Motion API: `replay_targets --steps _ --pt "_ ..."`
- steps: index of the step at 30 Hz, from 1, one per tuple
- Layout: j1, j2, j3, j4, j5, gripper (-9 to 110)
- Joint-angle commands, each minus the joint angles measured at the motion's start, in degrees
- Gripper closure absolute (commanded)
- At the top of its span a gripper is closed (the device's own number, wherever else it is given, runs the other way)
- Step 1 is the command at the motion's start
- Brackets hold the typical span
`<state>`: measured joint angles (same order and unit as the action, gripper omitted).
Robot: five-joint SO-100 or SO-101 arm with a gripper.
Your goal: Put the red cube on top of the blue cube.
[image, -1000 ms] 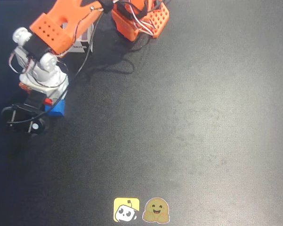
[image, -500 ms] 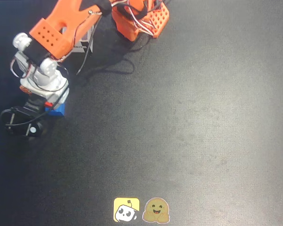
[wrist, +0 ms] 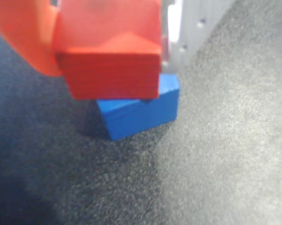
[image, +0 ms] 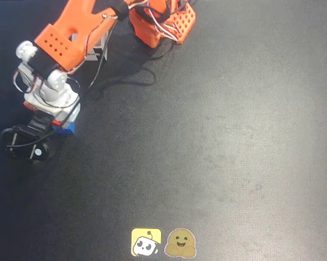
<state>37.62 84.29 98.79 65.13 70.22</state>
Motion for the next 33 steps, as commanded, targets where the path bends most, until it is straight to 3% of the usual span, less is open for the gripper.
replay_targets --steps 1,17,33 --pt "-0.4 0.5 -2.0 -0.2 0.8 90" --pt "-0.6 1.2 0.0 0.5 1.8 79" --pt "-2.2 12.3 0.1 1.8 0.4 78"
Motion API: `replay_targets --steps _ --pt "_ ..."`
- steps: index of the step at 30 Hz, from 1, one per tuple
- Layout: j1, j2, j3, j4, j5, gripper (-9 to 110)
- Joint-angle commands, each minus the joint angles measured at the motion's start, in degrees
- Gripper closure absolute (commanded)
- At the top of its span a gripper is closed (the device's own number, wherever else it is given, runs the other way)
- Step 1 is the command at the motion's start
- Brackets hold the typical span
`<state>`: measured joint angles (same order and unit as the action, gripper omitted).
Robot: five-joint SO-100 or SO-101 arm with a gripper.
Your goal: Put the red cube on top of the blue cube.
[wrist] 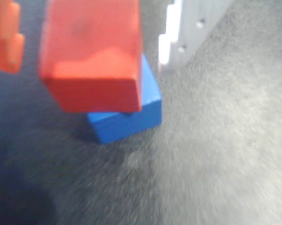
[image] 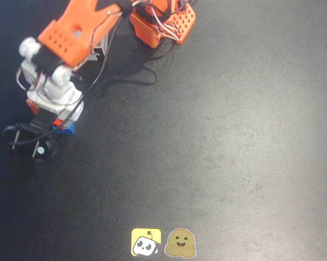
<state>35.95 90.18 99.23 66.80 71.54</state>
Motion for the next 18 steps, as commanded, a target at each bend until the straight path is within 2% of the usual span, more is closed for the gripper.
replay_targets --steps 1,6,14,18 --pt "-0.5 7.9 -0.4 0.2 -1.5 78" --pt "-0.4 16.9 1.6 0.8 -4.7 78" --pt "-2.4 28.1 5.1 4.7 -3.4 100" --pt "-5.1 33.0 5.4 8.4 -1.7 101"
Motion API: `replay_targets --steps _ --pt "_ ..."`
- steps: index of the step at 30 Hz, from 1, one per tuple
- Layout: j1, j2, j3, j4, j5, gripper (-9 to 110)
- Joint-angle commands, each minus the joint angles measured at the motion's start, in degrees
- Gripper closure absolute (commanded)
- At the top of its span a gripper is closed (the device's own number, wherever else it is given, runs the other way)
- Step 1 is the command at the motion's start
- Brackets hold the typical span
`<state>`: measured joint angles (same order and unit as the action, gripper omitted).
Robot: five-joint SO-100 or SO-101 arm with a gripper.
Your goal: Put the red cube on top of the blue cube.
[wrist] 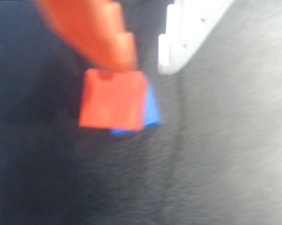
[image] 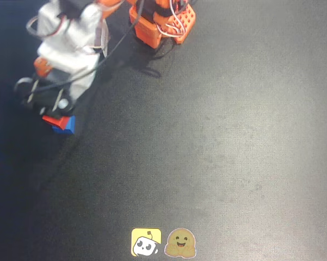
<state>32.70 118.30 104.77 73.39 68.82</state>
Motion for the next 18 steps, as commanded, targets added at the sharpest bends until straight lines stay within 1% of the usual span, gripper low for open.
replay_targets --steps 1,7,13,18 --pt "-2.7 6.2 -0.1 2.7 1.1 101" --pt "-10.8 14.2 2.5 7.8 3.8 100" --pt "-23.5 33.3 19.9 5.9 11.1 98" --pt "-27.9 48.6 32.9 4.7 11.3 98"
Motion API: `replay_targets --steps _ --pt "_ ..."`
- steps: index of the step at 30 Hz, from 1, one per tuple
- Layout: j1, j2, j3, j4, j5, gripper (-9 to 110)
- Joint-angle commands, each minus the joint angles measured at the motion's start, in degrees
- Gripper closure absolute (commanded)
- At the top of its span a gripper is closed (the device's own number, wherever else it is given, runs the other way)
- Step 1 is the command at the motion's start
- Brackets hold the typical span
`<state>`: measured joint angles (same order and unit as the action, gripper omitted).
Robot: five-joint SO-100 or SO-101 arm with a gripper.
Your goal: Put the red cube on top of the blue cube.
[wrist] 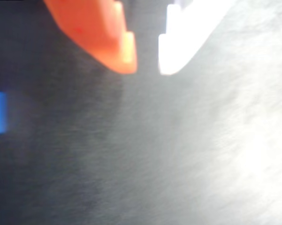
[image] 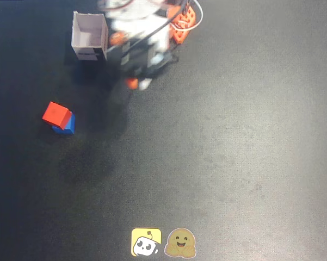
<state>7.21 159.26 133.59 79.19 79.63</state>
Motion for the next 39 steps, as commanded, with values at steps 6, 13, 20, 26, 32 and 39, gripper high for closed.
replay_targets --steps 6,13,20,26,32,39 --pt "-6.2 17.9 13.6 -1.1 0.3 98" --pt "-8.3 17.9 20.1 -4.7 1.1 97" --pt "-9.2 17.9 25.9 -9.2 0.9 97" --pt "-9.2 17.9 30.9 -13.1 1.6 97" --pt "-9.2 17.9 31.0 -11.9 3.8 97" --pt "-8.6 17.9 31.0 -6.7 5.8 97"
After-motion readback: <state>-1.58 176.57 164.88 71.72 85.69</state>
